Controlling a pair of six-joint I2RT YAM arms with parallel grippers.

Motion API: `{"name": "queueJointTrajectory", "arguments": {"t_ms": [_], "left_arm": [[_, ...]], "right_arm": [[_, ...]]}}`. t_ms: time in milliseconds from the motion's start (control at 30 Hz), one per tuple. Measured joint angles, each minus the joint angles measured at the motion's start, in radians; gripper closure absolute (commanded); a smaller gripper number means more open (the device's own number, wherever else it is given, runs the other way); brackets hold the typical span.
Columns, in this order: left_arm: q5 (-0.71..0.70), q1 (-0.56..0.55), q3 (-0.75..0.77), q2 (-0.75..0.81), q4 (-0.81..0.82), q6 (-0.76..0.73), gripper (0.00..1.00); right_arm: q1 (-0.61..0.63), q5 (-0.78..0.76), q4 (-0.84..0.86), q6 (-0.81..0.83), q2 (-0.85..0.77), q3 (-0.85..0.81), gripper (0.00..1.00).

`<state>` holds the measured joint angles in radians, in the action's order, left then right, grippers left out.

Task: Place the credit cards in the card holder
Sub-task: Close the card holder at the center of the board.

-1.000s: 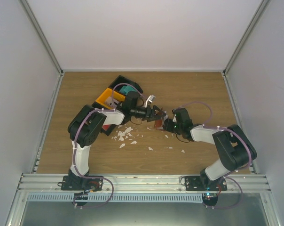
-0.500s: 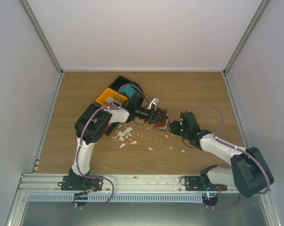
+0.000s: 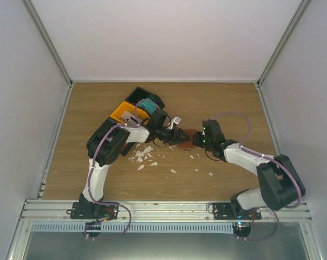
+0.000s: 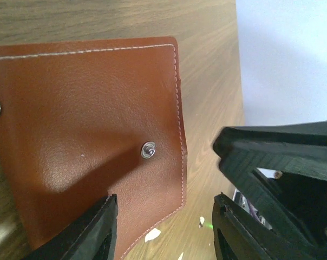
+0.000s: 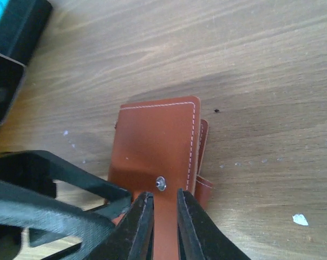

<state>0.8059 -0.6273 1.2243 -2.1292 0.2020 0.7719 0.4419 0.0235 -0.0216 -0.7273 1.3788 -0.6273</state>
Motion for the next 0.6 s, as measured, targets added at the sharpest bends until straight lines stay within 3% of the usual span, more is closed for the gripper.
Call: {"name": "queueJointTrajectory", "arguments": {"t_ms": [333, 500, 600], "left_arm": [[-0.071, 0.000, -0.061, 0.118, -0.084, -0.081, 0.35], [-0.150, 0.000, -0.071, 0.171, -0.136, -0.122, 0.33], [-0.203, 0.000, -0.069, 0.172, -0.191, -0.148, 0.33]], "right_arm": [[0.000, 0.003, 0.003, 0.013, 0.104, -0.014, 0.89], [0.000, -0.007, -0.025, 0.029, 0.095, -0.024, 0.70], [-0.003, -0.027, -0.047, 0.042, 0.079, -0.050, 0.66]]}}
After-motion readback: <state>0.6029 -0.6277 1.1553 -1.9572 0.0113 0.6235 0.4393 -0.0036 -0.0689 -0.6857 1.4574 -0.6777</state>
